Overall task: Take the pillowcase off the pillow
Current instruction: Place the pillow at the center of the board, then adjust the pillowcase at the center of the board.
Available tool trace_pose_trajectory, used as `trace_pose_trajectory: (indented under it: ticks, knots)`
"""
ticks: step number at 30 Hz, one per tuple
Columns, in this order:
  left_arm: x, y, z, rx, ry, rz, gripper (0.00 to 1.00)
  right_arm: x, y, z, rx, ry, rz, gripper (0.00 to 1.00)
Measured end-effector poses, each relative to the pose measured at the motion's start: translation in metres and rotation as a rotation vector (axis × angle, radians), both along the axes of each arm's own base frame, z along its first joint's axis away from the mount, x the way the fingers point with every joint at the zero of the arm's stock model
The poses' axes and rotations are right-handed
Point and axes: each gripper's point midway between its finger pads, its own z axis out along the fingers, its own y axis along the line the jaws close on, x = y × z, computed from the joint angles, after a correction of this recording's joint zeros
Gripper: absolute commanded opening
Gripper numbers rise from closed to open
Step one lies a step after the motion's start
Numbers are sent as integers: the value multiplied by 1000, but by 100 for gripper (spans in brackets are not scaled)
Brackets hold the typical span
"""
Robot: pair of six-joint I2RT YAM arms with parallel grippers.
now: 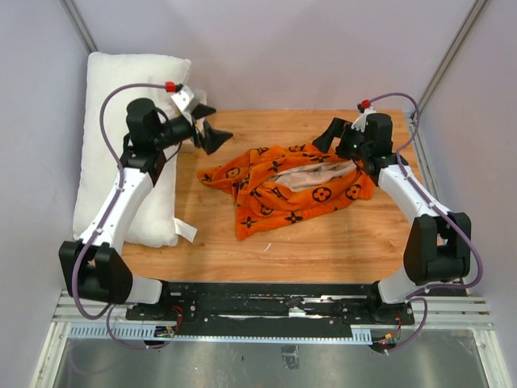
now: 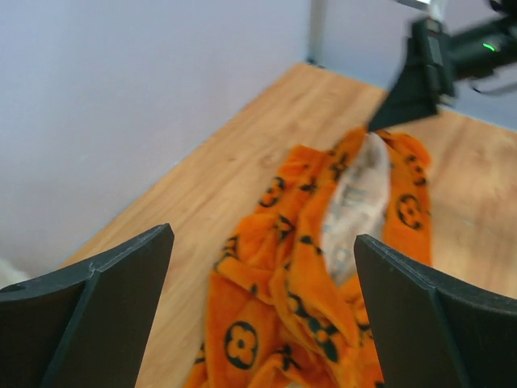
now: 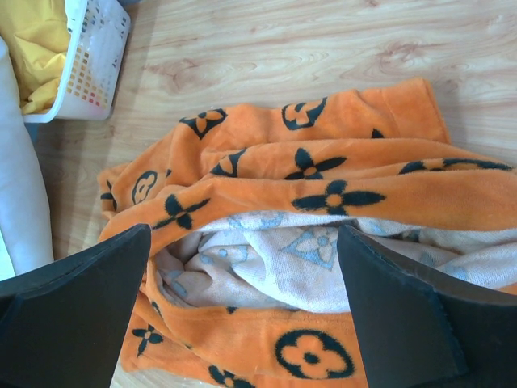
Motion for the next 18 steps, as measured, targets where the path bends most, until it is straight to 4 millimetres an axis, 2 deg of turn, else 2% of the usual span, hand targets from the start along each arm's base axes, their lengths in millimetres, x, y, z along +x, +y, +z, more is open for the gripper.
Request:
trace_pose_trajectory:
  ticks: [2, 3, 6, 9, 12, 14, 17, 18]
  knots:
    - [-31, -18, -7, 17, -41, -119, 99, -3, -1, -3, -4, 11, -3, 98]
    - [-40, -23, -12, 20, -41, -146, 99, -5, -2, -5, -7, 18, -6, 98]
    - [-53, -39, -17, 17, -34, -161, 99, -14, -9, -9, -23, 32, -31, 98]
    - [-41, -46, -19, -13, 2, -57, 99, -21, -20, -10, -24, 39, -63, 98]
    - [-18, -42, -37, -63, 94, 108, 95, -23, -52, -18, -13, 66, -151, 98]
    - [1, -32, -65, -87, 184, 233, 92, -26, -77, -34, -14, 109, -232, 99]
    - [29, -15, -130, -80, 349, 417, 88, -41, -113, -68, -44, 199, -364, 97]
    - [35, -13, -150, -66, 392, 456, 88, -45, -118, -77, -56, 222, -389, 96]
